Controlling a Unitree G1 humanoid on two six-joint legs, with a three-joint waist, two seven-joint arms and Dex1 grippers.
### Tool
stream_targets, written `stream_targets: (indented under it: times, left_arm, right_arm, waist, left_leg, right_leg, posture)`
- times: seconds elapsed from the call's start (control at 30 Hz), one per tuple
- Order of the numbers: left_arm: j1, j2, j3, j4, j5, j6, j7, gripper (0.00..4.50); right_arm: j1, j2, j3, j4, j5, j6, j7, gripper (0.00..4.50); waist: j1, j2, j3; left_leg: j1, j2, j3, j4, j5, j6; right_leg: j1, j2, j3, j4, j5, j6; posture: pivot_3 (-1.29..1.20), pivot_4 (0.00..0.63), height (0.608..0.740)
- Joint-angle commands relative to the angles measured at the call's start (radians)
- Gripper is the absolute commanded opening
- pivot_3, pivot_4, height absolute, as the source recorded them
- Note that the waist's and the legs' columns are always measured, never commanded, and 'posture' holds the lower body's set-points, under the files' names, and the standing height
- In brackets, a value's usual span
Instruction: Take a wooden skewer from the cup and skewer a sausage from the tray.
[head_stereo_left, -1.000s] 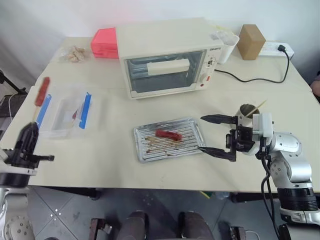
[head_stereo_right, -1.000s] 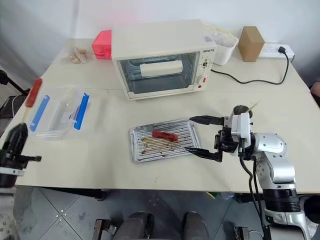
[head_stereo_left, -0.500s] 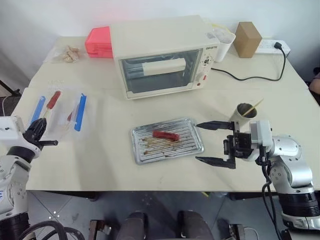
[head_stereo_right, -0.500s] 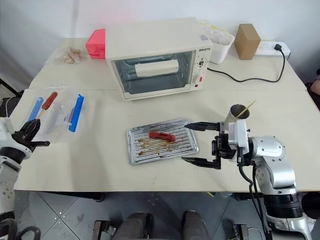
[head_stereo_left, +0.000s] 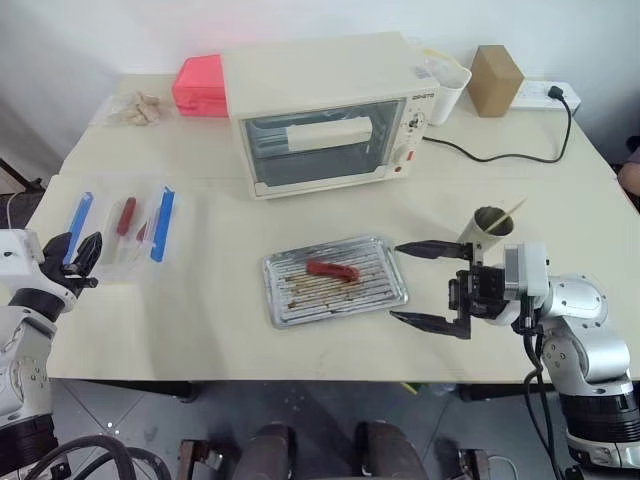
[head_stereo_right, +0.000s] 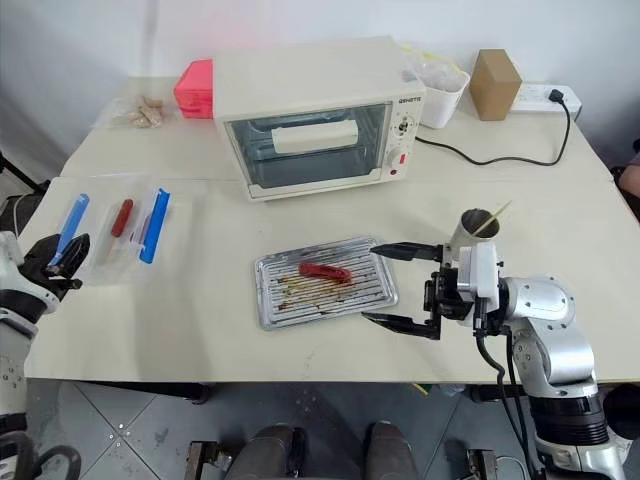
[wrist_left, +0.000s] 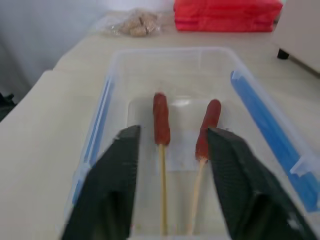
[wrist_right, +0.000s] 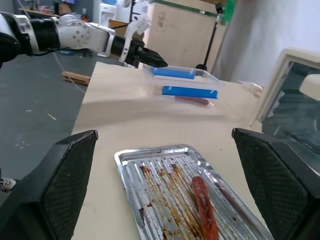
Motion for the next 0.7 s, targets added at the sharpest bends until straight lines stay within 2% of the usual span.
stream_targets:
  times: [0.03,0.13,0.17,0.23,0.37,0.5,0.7]
  left_arm:
    - [0.043,-0.015,0.054,-0.102,-0.041,-0.062,-0.040,3.53]
    - [0.067,0.021,0.070,-0.191,-0.109,-0.152,-0.210,4.33]
    - [0.069,0.042,0.064,-0.211,-0.140,-0.148,-0.271,4.45]
    - [0.092,0.118,-0.024,-0.254,-0.163,-0.122,-0.447,4.45]
    - [0.121,0.189,-0.190,-0.285,-0.112,-0.156,-0.631,4.45]
    - [0.119,0.150,-0.355,-0.237,-0.004,-0.260,-0.699,4.45]
    - [0.159,0.113,-0.447,-0.175,0.157,-0.386,-0.654,4.45]
  right_arm:
    - [0.007,-0.004,-0.038,-0.022,0.043,0.003,-0.022,4.50]
    - [0.015,-0.026,-0.061,-0.033,0.075,0.038,-0.032,4.50]
    - [0.019,-0.037,-0.071,-0.030,0.073,0.033,-0.025,4.50]
    - [0.035,-0.069,-0.103,-0.010,0.058,0.007,0.000,4.50]
    - [0.088,-0.097,-0.135,0.019,0.035,-0.036,0.021,4.50]
    - [0.194,-0.097,-0.170,0.048,-0.013,-0.130,0.043,4.50]
    - [0.310,-0.088,-0.184,0.041,-0.037,-0.206,0.033,4.50]
  waist:
    - [0.000,0.000,0.000]
    - [0.001,-0.003,0.001]
    - [0.004,-0.003,0.001]
    - [0.008,-0.003,0.001]
    - [0.006,-0.001,0.001]
    - [0.004,-0.001,0.001]
    - [-0.002,-0.001,0.001]
  left_leg:
    - [0.000,0.000,0.000,0.000,0.000,0.000]
    - [0.000,0.001,0.000,0.000,0.000,0.000]
    - [0.000,0.001,0.000,0.001,0.000,0.000]
    - [0.000,0.001,-0.001,0.001,0.000,-0.001]
    - [0.003,-0.001,0.000,0.000,0.000,0.000]
    - [0.002,0.001,0.000,-0.003,0.000,0.000]
    - [0.003,0.001,0.003,-0.002,0.000,0.000]
  right_leg:
    - [0.000,0.000,0.000,0.000,0.000,0.000]
    - [0.000,0.000,0.000,0.000,0.000,0.000]
    - [0.000,0.000,0.000,0.000,0.000,-0.001]
    - [0.001,0.000,0.000,-0.002,0.001,-0.001]
    - [0.003,-0.001,0.001,-0.003,0.001,-0.001]
    - [0.004,0.000,0.000,-0.003,0.001,-0.002]
    - [0.002,0.002,0.001,-0.002,0.001,-0.001]
  posture:
    - [0.00,0.150,0.740]
    - [0.00,0.150,0.740]
    - [0.00,0.150,0.740]
    - [0.00,0.150,0.740]
    - [0.00,0.150,0.740]
    - [0.00,0.150,0.740]
    - [0.00,0.150,0.740]
